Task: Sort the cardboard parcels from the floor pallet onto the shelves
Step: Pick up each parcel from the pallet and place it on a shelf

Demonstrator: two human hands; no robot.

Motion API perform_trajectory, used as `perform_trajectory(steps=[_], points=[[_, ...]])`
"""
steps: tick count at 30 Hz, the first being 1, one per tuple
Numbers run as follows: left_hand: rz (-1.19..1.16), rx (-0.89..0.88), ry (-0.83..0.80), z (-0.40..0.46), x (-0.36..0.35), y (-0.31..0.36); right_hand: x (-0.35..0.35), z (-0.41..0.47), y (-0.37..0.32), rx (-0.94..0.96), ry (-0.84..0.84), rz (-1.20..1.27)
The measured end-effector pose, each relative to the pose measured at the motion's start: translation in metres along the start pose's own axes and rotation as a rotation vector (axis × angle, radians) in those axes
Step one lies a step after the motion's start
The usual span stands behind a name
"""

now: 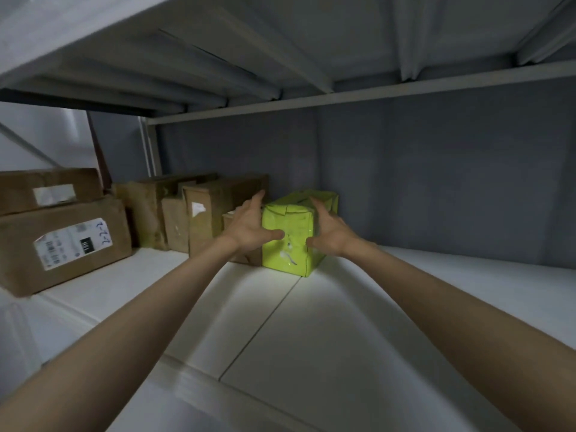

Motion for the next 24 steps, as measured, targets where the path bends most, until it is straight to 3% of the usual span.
perform_trajectory(steps=[17,21,24], points=[[-0.100,-0.007,-0.014,-0.005,-0.035,0.034,0.041,-0.079,-0.001,0.063,0.093,0.161],[-0.257,-0.041,-0.137,-0.034,-0.033,0.050,0.080,-0.129,0.055,-0.130,0.316,0.129],[-0.413,-0.066,-0.262,-0.064,-0.043,0.068,0.092,-0.183,0.106,-0.357,0.338,0.257]])
Point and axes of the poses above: each hand's wrist, its own z-axis towards the middle knuckle, its own x-axis out of the back of the hand, y = z × x, the point moved 9 cm from there along z, towards the middle knuckle, and after that the axes turned 13 degrees about -z, right-handed, at the moved point
